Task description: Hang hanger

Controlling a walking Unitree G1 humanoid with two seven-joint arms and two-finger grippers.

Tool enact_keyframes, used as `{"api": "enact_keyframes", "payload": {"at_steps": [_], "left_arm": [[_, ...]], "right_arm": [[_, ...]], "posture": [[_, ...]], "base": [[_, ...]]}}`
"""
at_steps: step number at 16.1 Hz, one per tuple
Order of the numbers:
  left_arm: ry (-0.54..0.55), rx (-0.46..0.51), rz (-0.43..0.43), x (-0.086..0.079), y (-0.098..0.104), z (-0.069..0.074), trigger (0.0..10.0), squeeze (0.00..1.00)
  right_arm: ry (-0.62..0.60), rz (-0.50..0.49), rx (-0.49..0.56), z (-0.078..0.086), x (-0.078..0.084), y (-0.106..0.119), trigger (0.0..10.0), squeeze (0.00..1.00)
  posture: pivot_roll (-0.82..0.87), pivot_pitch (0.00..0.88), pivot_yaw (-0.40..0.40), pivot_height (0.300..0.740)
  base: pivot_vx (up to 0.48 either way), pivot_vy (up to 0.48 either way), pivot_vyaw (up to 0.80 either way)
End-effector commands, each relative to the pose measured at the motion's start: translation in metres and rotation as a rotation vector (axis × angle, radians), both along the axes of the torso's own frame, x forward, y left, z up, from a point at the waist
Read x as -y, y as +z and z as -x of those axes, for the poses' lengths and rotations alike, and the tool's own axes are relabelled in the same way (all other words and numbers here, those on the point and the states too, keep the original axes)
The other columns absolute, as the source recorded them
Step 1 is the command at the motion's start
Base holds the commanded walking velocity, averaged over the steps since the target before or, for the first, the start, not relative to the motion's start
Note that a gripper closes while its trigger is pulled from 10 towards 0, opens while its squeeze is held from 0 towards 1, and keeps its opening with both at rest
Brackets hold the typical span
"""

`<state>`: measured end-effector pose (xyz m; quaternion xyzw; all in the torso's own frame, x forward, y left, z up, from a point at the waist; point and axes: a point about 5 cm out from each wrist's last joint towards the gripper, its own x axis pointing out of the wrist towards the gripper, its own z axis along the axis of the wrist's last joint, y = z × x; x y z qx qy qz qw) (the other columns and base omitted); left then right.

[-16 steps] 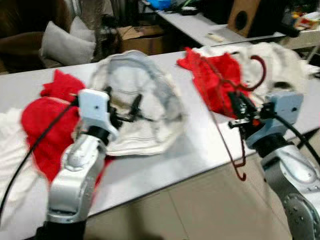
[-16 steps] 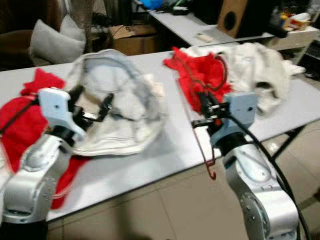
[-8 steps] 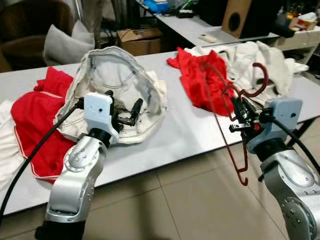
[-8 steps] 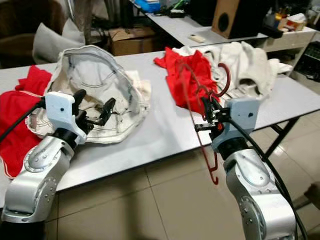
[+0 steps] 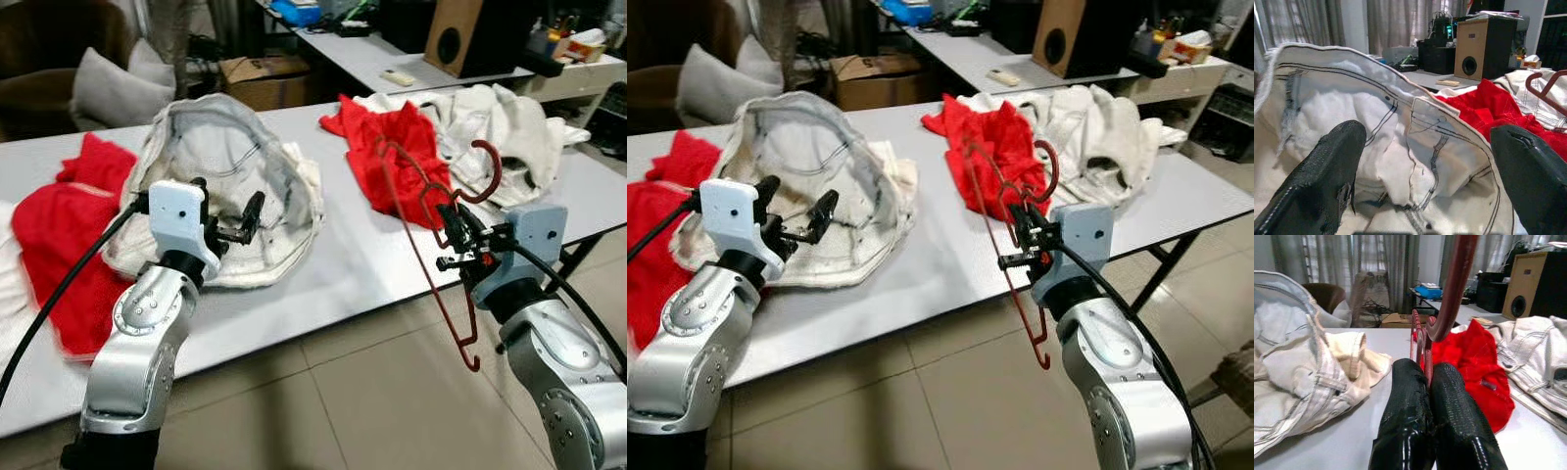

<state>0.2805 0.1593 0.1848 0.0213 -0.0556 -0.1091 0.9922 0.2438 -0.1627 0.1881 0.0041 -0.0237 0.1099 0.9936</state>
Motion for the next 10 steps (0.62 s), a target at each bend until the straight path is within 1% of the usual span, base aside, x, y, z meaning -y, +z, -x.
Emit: {"api": "enact_keyframes", "payload": {"at_steps": [1, 7, 10], "left_arm": [[0.002, -0.004, -0.002, 0.0002, 0.0002, -0.0016, 10.0, 0.00], [-0.017, -0.007, -0.023, 0.0022, -0.0003, -0.0034, 10.0, 0.00], [-0.021, -0.006, -0.032, 0.0024, -0.0002, -0.0039, 10.0, 0.00]], "right_arm": [[0.000, -0.008, 0.001, -0.0002, 0.0015, -0.0003, 10.0, 0.00], [0.004, -0.028, -0.021, -0.0004, 0.0014, -0.0045, 10.0, 0.00], [0.010, -0.014, -0.015, -0.0004, 0.0009, -0.0046, 10.0, 0.00]], "posture": [[-0.14, 0.000, -0.013, 0.740], [-0.14, 0.000, -0.008, 0.740], [-0.14, 0.000, -0.008, 0.740]], "base": [[0.307, 0.000, 0.00], [0.330, 0.000, 0.00], [0.336, 0.000, 0.00]]}}
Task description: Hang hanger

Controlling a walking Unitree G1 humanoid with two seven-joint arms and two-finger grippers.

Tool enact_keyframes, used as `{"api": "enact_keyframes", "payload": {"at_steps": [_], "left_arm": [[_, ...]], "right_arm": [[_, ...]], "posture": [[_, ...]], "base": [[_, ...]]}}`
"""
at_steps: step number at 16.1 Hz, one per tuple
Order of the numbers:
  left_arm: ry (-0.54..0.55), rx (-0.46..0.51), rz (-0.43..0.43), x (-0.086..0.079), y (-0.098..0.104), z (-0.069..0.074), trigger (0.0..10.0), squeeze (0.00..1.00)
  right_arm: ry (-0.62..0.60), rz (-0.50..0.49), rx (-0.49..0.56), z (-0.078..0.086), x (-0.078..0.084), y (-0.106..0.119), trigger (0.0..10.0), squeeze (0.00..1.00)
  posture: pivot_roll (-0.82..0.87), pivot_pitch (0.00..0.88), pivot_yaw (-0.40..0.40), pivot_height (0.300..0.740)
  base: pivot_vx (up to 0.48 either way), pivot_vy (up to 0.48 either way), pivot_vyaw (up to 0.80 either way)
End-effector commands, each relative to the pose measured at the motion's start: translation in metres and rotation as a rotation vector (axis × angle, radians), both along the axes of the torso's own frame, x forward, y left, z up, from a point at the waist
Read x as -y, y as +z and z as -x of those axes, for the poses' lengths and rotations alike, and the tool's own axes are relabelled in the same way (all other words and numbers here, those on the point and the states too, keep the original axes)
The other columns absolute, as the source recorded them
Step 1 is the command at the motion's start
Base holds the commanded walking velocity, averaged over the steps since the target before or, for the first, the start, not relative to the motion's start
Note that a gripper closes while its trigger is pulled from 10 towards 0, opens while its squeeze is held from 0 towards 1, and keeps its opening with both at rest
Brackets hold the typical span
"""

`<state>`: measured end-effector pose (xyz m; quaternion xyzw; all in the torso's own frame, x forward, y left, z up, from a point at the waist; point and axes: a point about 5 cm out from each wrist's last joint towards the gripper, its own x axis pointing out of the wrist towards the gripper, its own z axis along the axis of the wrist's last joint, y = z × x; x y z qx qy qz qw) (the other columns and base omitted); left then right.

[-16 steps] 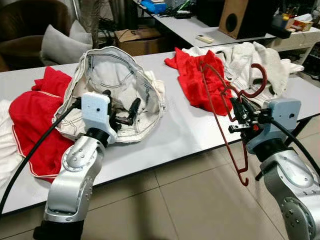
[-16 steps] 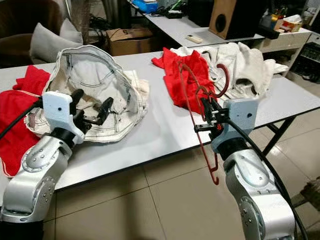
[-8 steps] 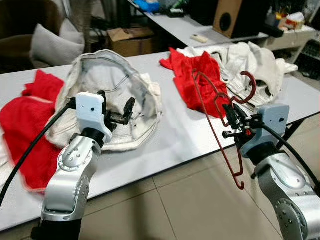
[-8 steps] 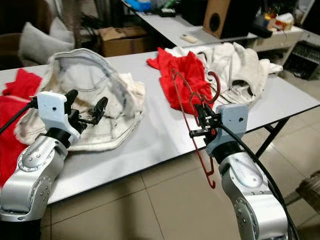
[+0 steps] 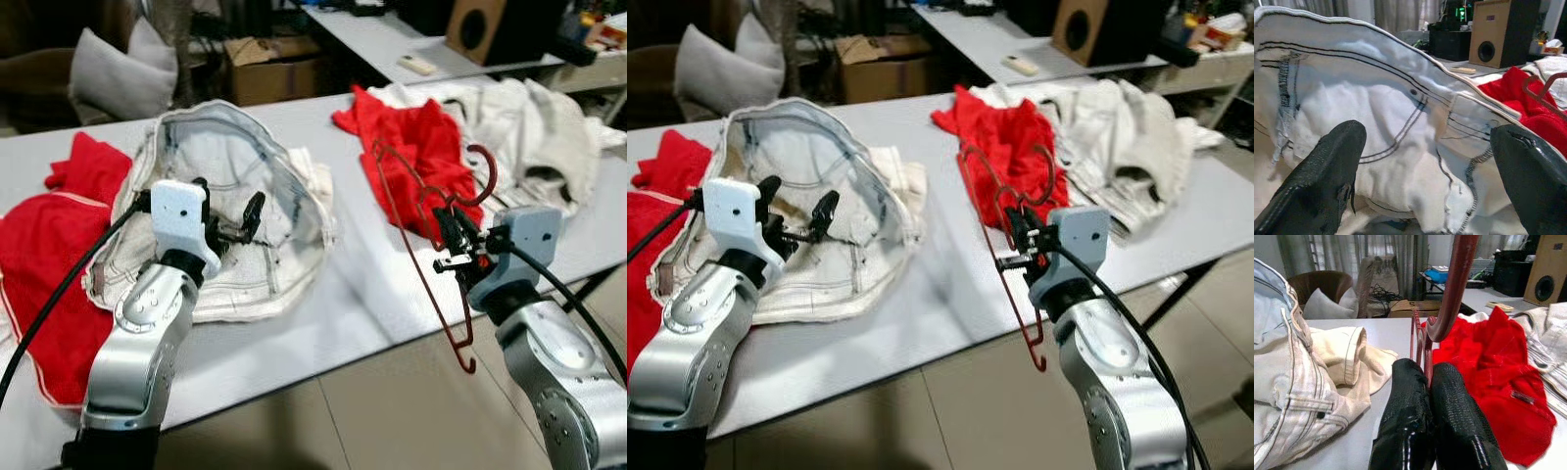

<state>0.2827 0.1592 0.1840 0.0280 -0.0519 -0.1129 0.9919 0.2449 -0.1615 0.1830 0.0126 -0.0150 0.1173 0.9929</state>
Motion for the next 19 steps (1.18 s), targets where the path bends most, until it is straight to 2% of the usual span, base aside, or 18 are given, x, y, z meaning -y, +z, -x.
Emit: {"api": "enact_keyframes", "payload": {"at_steps": [1, 8, 10, 12, 14, 15, 17, 18, 19], "left_arm": [[-0.017, 0.000, -0.020, 0.002, 0.001, -0.002, 10.0, 0.00], [-0.028, -0.002, -0.033, 0.004, 0.000, -0.002, 10.0, 0.00], [-0.031, -0.003, -0.035, 0.004, 0.000, -0.002, 10.0, 0.00], [-0.036, -0.004, -0.041, 0.004, -0.001, -0.002, 10.0, 0.00], [-0.065, -0.015, -0.083, 0.001, -0.002, -0.003, 10.0, 0.00], [-0.121, -0.034, -0.111, -0.001, -0.003, -0.002, 10.0, 0.00], [-0.196, -0.012, -0.177, -0.004, 0.001, -0.003, 10.0, 0.86], [-0.237, 0.003, -0.252, -0.007, 0.003, -0.006, 10.0, 1.00], [-0.301, 0.020, -0.370, -0.009, 0.007, -0.010, 10.0, 1.00]], "right_arm": [[-0.003, 0.005, 0.005, 0.001, 0.002, 0.000, 10.0, 0.00], [0.005, 0.013, -0.003, 0.001, 0.001, -0.001, 10.0, 0.00], [0.009, 0.011, -0.008, 0.001, 0.000, -0.002, 10.0, 0.00], [0.014, 0.012, 0.002, 0.001, 0.000, -0.001, 10.0, 0.00], [0.020, 0.021, 0.012, 0.000, -0.001, -0.001, 10.0, 0.00], [0.022, 0.023, 0.017, 0.000, -0.002, -0.001, 10.0, 0.00], [0.021, 0.027, 0.024, -0.001, 0.000, 0.000, 10.0, 0.00], [0.017, 0.029, 0.028, -0.002, 0.001, 0.000, 10.0, 0.00], [0.012, 0.033, 0.033, -0.002, 0.004, 0.001, 10.0, 0.00]], "posture": [[-0.14, 0.000, -0.008, 0.740], [-0.14, 0.000, -0.004, 0.740], [-0.14, 0.000, -0.004, 0.740], [-0.14, 0.000, -0.004, 0.740], [-0.13, 0.000, -0.003, 0.740], [-0.13, 0.000, 0.001, 0.740], [-0.13, 0.000, 0.004, 0.740], [-0.12, 0.000, 0.011, 0.740], [-0.12, 0.000, 0.014, 0.740]], "base": [[0.337, 0.000, 0.00], [0.335, 0.000, 0.00], [0.330, 0.000, -0.78], [0.328, 0.000, 0.00], [0.157, 0.000, 0.00], [0.000, 0.000, 0.00], [0.000, 0.000, 0.00], [0.000, 0.000, 0.00], [0.000, 0.000, 0.00]]}}
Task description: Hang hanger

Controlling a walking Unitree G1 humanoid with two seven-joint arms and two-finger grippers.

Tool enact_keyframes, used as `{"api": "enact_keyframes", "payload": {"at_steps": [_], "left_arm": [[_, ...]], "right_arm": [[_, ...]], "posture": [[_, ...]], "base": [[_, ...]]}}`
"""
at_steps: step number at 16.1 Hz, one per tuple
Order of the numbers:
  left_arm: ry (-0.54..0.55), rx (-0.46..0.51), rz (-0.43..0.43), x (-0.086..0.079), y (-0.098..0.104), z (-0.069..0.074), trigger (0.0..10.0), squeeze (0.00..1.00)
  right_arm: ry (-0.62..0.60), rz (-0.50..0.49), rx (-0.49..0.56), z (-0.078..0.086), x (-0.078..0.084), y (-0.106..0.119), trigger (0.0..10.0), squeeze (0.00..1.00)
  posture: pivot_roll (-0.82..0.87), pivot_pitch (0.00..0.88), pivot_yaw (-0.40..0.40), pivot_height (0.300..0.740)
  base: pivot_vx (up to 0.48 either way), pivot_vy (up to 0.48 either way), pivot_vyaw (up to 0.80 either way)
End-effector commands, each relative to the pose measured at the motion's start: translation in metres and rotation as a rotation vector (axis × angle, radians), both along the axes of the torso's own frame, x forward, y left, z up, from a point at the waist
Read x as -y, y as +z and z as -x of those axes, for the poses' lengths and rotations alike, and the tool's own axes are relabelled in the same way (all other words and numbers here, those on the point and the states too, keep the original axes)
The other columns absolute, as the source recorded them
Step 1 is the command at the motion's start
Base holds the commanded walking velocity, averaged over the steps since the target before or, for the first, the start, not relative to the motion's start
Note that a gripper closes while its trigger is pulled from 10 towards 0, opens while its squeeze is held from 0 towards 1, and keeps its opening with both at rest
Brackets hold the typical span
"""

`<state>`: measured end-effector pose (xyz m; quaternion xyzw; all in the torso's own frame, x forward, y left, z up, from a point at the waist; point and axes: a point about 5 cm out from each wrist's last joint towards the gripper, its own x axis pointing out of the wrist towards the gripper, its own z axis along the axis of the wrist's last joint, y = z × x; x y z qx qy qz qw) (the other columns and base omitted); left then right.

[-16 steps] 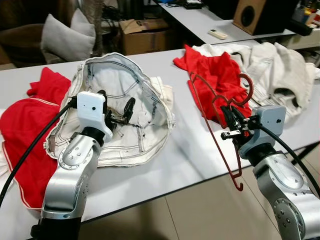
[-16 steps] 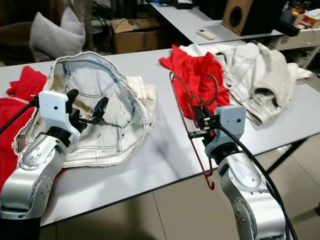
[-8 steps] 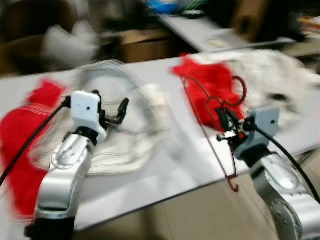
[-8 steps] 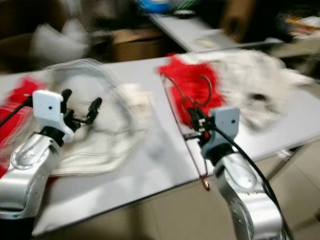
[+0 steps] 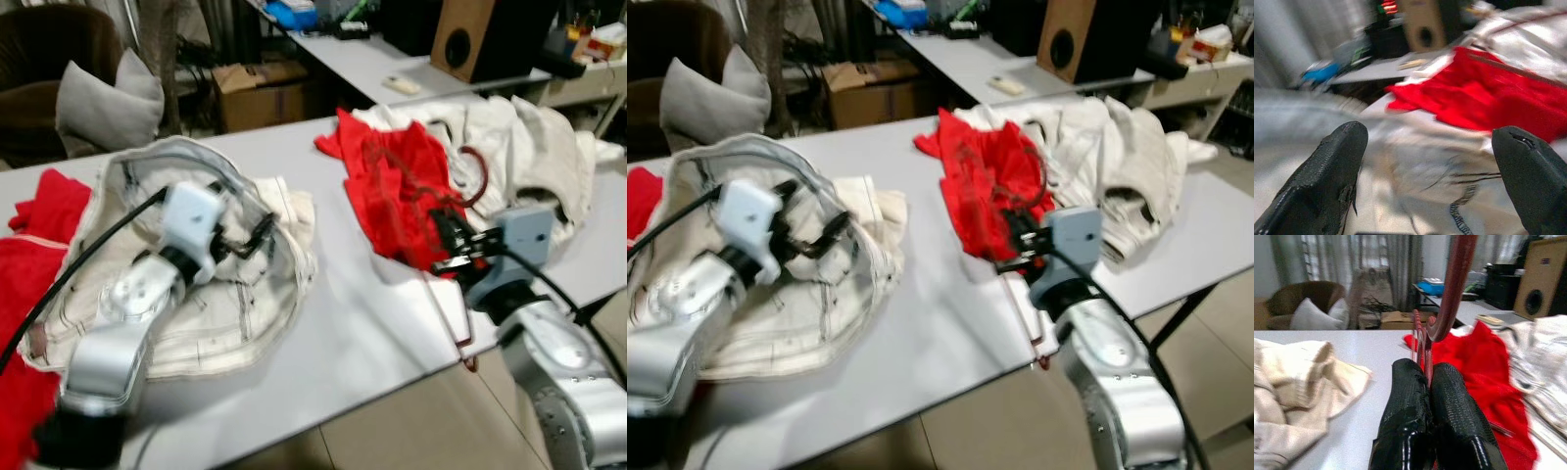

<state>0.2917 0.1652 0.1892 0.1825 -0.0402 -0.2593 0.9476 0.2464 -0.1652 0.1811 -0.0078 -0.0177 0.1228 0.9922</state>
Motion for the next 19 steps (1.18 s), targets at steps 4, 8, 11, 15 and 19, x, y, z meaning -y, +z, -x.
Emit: {"api": "enact_keyframes", "payload": {"at_steps": [4, 8, 11, 15, 19], "left_arm": [[-0.246, 0.084, -0.431, -0.007, 0.020, -0.022, 10.0, 0.00], [-0.395, 0.110, -0.668, -0.013, 0.042, -0.039, 10.0, 0.00], [-0.493, 0.126, -0.830, -0.012, 0.045, -0.051, 10.0, 0.00], [-0.499, 0.090, -1.096, -0.024, 0.040, -0.070, 10.0, 0.00], [-0.522, 0.087, -1.208, -0.028, 0.044, -0.077, 10.0, 0.00]], "right_arm": [[-0.008, 0.017, 0.041, -0.001, 0.007, 0.004, 10.0, 0.00], [-0.004, 0.041, 0.054, -0.002, 0.012, 0.005, 10.0, 0.00], [-0.004, 0.049, 0.061, -0.004, 0.015, 0.005, 10.0, 0.00], [0.007, 0.050, 0.061, -0.004, 0.015, 0.006, 10.0, 0.00], [0.009, 0.049, 0.062, -0.004, 0.014, 0.005, 10.0, 0.00]], "posture": [[-0.12, 0.000, 0.025, 0.740], [-0.11, 0.000, 0.028, 0.740], [-0.11, 0.000, 0.023, 0.740], [-0.12, 0.000, 0.025, 0.740], [-0.12, 0.000, 0.023, 0.740]], "base": [[0.000, 0.000, 0.00], [0.000, 0.000, 0.00], [0.000, 0.000, 0.00], [0.000, 0.000, 0.00], [0.000, 0.000, 0.00]]}}
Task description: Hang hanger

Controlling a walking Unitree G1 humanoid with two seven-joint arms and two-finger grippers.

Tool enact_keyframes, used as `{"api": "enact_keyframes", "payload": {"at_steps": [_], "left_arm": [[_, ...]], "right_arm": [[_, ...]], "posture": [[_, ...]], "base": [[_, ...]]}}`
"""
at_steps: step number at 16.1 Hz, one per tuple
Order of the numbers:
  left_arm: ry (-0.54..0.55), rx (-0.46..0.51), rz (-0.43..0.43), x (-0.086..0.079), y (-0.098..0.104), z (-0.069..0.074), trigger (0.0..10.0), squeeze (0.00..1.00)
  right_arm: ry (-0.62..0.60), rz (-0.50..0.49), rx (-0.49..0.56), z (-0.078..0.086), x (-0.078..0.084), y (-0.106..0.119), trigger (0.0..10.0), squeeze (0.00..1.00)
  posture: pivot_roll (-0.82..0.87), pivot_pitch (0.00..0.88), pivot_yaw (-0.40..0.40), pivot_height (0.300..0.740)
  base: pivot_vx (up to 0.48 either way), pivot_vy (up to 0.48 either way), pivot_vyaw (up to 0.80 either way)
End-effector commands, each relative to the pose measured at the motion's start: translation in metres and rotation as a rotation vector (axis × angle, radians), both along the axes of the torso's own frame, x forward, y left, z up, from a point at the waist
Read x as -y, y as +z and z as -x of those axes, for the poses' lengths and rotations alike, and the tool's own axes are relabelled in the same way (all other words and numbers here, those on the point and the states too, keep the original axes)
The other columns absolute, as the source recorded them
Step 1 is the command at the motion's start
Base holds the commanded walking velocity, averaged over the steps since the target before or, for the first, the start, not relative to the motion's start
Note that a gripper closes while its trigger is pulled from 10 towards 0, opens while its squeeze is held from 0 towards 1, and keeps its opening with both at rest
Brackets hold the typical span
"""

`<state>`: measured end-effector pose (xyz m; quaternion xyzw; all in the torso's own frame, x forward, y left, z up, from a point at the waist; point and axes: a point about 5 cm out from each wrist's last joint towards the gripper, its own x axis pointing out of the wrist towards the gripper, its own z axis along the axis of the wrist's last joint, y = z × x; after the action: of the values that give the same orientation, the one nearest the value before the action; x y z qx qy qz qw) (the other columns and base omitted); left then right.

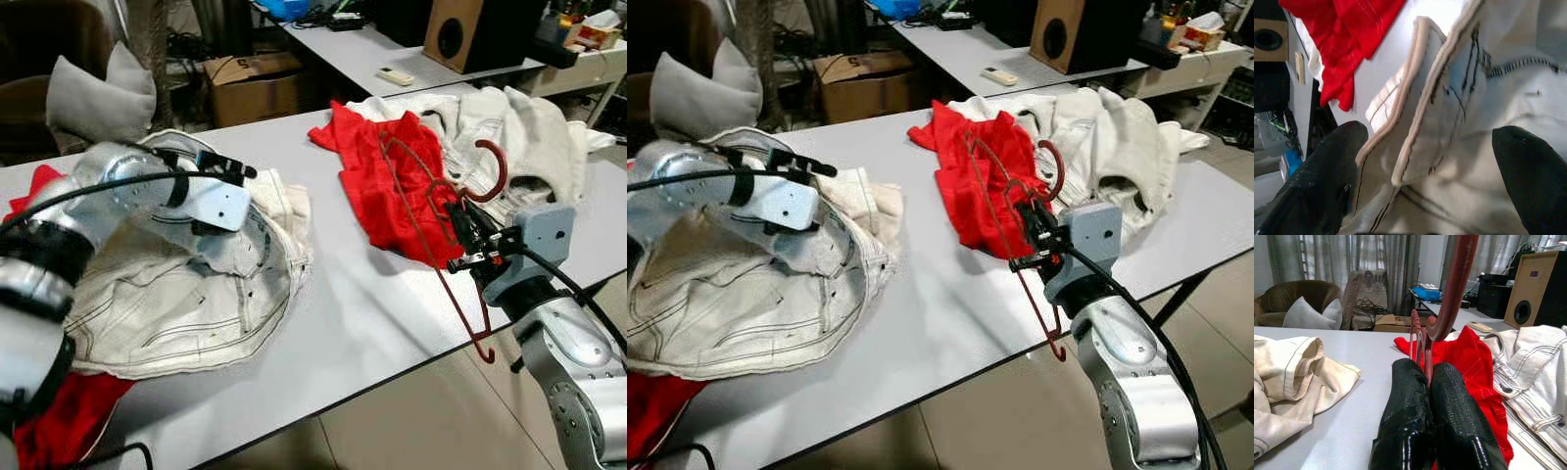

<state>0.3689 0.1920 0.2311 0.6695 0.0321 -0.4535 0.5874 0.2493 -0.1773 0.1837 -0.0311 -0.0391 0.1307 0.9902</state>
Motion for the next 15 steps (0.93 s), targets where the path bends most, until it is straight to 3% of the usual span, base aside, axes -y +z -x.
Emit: {"api": "enact_keyframes", "payload": {"at_steps": [1, 7, 15], "left_arm": [[-0.018, 0.014, -0.016, 0.000, 0.007, -0.002, 0.1, 0.00], [-0.056, 0.000, -0.039, 0.000, 0.012, -0.003, 0.0, 0.00], [-0.117, -0.013, -0.030, 0.012, -0.004, -0.003, 0.0, 0.00]], "right_arm": [[-0.007, 0.007, 0.015, -0.001, 0.002, 0.003, 10.0, 0.00], [-0.013, 0.008, 0.012, 0.000, 0.002, 0.002, 10.0, 0.00], [-0.019, 0.006, 0.014, -0.002, 0.002, 0.002, 10.0, 0.00]], "posture": [[-0.12, 0.000, 0.023, 0.740], [-0.12, 0.000, 0.028, 0.740], [-0.11, 0.000, 0.028, 0.740]], "base": [[0.000, 0.000, 0.00], [0.000, 0.000, 0.00], [0.000, 0.000, 0.00]]}}
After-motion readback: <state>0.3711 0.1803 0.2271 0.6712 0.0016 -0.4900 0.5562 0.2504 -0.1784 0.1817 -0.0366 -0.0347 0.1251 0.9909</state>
